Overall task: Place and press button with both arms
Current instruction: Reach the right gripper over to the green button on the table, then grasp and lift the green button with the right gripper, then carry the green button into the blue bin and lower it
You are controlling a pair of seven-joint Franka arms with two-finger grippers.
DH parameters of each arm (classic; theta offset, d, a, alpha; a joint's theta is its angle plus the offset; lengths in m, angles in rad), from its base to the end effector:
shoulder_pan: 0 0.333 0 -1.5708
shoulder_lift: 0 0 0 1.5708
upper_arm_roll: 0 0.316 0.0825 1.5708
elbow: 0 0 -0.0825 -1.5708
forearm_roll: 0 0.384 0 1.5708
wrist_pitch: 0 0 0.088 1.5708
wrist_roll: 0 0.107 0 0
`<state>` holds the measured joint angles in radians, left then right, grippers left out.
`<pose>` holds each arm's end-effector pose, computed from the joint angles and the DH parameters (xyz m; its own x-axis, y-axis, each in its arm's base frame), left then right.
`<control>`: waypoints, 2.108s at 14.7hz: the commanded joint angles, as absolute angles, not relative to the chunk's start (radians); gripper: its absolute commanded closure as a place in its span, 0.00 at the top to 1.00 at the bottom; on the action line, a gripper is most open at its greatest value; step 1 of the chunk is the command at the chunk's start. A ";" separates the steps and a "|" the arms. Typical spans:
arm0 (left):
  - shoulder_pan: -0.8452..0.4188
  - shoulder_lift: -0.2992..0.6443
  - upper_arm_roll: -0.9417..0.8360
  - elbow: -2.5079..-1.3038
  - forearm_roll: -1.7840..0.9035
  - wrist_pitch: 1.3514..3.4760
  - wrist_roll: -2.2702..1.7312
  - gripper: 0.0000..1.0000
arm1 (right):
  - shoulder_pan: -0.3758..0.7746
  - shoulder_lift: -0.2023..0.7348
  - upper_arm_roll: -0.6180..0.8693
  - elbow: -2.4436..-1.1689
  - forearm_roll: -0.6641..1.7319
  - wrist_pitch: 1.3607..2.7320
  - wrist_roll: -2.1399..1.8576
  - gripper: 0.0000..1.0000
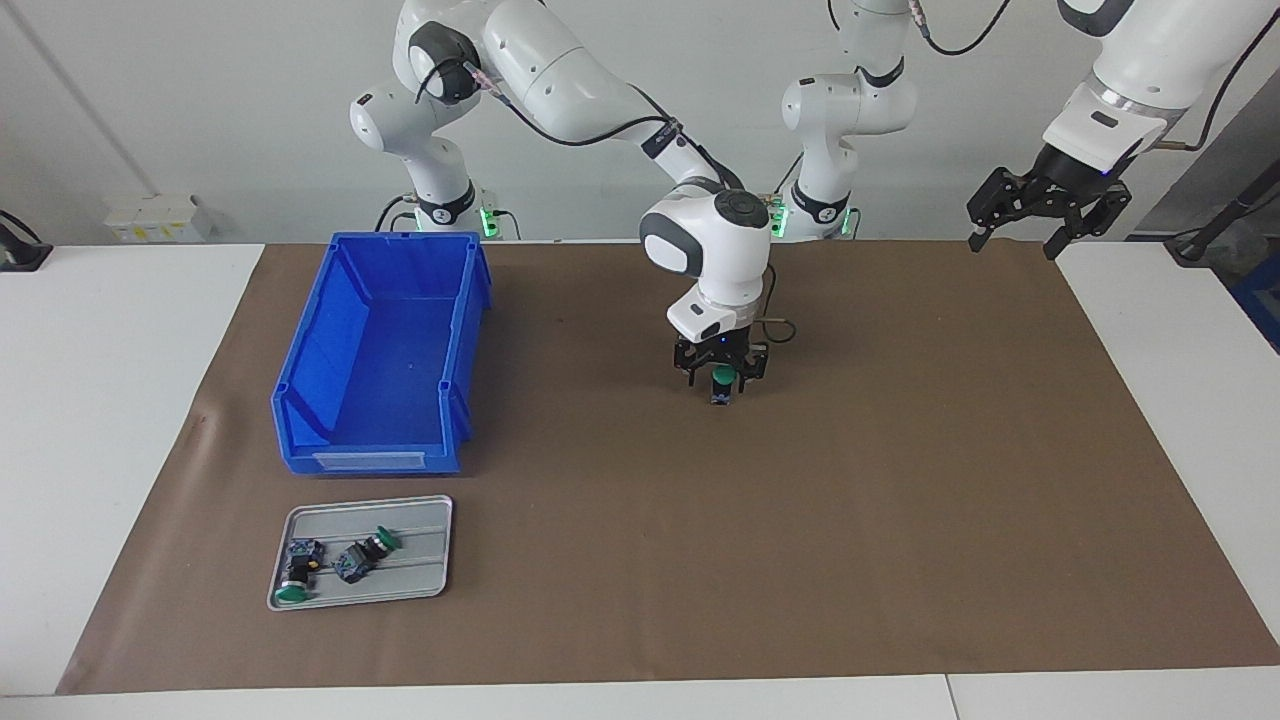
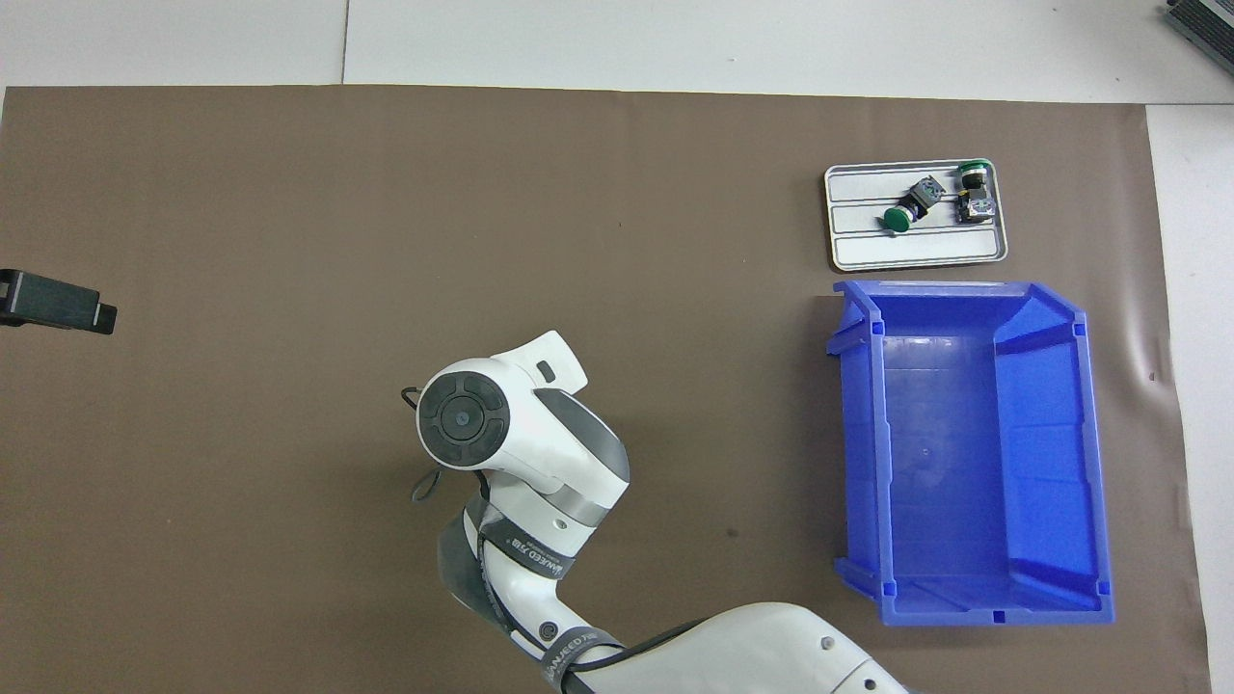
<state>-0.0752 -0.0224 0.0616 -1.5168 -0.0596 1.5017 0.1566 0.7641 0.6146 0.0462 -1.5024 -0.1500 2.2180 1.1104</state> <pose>0.5406 -0.0136 0.6562 0.9848 -0.1731 0.0168 -0.1738 -0.9830 0.0589 0.5032 0.5137 0.3176 0.9652 -0.2244 0.1343 -0.2206 -0.9744 -0.0427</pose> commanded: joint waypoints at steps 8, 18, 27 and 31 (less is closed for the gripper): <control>-0.097 -0.045 0.074 -1.551 -0.008 1.491 0.158 1.00 | 0.753 0.588 0.037 -1.465 -0.175 2.195 1.077 0.00; -0.084 -0.051 0.080 -1.569 -0.008 1.490 0.161 1.00 | 0.248 0.204 0.043 -1.563 0.024 1.839 0.400 0.00; -0.084 -0.049 0.080 -1.569 -0.008 1.489 0.160 1.00 | -0.064 0.068 0.040 -2.044 0.038 2.066 0.015 0.00; -0.084 -0.049 0.080 -1.569 -0.008 1.489 0.160 1.00 | -0.060 0.078 0.040 -2.195 0.038 2.250 0.014 0.00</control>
